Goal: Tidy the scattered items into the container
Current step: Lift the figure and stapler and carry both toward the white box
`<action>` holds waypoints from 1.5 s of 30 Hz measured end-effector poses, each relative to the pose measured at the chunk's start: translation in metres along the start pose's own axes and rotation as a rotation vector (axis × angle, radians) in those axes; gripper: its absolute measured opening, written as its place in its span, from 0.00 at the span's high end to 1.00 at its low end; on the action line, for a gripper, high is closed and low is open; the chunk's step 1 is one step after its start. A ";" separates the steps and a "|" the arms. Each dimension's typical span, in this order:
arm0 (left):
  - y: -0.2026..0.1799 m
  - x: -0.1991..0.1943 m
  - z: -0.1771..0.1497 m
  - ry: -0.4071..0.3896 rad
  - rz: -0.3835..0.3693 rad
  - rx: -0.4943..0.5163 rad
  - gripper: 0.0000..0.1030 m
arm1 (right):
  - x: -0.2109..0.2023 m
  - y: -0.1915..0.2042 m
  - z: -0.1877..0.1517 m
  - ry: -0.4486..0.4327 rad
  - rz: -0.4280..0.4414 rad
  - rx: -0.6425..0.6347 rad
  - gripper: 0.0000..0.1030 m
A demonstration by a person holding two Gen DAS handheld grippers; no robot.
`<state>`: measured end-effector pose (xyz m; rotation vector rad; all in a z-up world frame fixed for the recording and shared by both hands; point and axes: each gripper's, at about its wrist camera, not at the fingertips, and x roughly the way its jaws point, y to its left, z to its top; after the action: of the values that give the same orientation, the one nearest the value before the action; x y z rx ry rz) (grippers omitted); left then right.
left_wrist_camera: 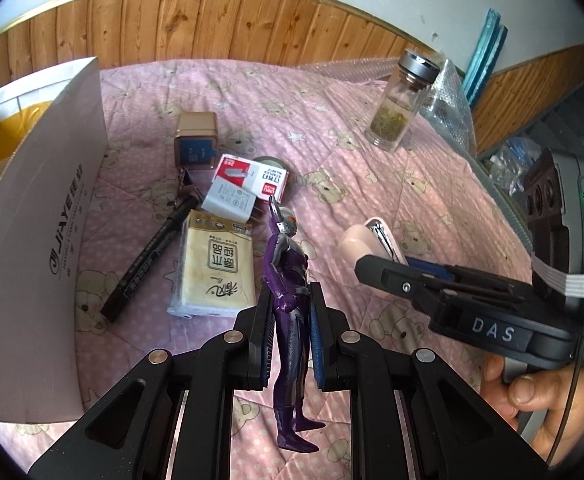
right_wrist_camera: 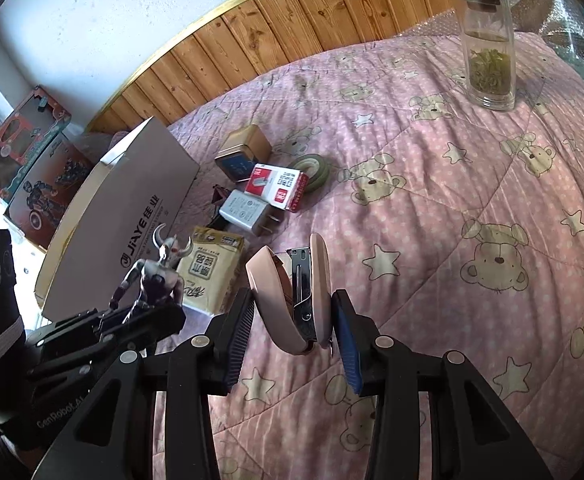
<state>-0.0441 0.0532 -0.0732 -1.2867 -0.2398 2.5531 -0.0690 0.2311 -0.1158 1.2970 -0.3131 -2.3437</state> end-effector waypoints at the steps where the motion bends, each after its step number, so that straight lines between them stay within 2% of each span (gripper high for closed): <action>1: 0.000 -0.003 0.001 -0.003 0.004 -0.002 0.84 | -0.003 0.003 0.000 -0.005 0.006 -0.005 0.60; 16: 0.022 -0.046 0.020 -0.035 0.093 -0.088 0.84 | -0.040 0.067 0.014 -0.070 0.037 -0.094 0.60; 36: 0.086 -0.122 0.041 -0.190 0.092 -0.231 0.84 | -0.046 0.151 0.037 -0.076 0.096 -0.195 0.60; 45: 0.116 -0.131 0.049 -0.205 0.122 -0.297 0.84 | -0.043 0.186 0.051 -0.074 0.114 -0.246 0.60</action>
<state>-0.0283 -0.0989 0.0251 -1.1627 -0.6202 2.8388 -0.0424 0.0879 0.0174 1.0505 -0.1129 -2.2549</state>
